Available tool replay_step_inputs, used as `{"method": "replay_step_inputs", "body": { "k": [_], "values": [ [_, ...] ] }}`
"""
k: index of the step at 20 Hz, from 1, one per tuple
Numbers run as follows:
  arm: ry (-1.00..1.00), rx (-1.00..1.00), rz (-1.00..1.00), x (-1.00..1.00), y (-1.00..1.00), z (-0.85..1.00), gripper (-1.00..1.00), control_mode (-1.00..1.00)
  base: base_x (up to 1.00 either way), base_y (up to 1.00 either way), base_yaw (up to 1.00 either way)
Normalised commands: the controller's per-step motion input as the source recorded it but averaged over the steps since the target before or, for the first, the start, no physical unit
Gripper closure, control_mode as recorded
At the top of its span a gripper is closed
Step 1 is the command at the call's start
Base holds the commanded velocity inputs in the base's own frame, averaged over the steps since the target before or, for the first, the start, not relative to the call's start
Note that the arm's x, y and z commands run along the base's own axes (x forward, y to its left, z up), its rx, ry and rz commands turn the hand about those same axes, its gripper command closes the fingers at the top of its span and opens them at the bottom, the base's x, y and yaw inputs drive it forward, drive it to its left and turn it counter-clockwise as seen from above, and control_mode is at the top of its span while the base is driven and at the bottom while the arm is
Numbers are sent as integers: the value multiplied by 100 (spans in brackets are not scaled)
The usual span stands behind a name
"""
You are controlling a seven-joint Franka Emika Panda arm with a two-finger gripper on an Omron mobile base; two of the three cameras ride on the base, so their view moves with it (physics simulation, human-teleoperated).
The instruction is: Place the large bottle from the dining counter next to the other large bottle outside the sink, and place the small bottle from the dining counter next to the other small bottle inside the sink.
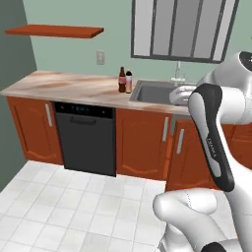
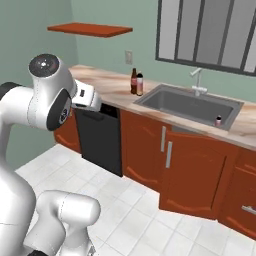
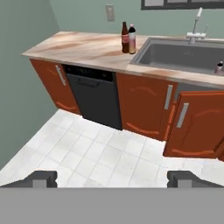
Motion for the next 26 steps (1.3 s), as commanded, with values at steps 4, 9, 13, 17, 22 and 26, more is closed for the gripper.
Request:
{"method": "replay_step_inputs", "body": {
  "k": [4,9,13,17,22,26],
  "values": [
    [0,0,0,0,0,0,-100,100,-100,1,-8],
    [0,0,0,0,0,0,-100,100,-70,22,-18],
    [0,0,0,0,0,0,-100,100,-62,19,-19],
    [0,0,0,0,0,0,-100,100,-61,15,-19],
    [0,0,0,0,0,0,-100,100,-64,3,-18],
    [0,0,0,0,0,0,-100,100,-68,-1,-16]
  ]
}}
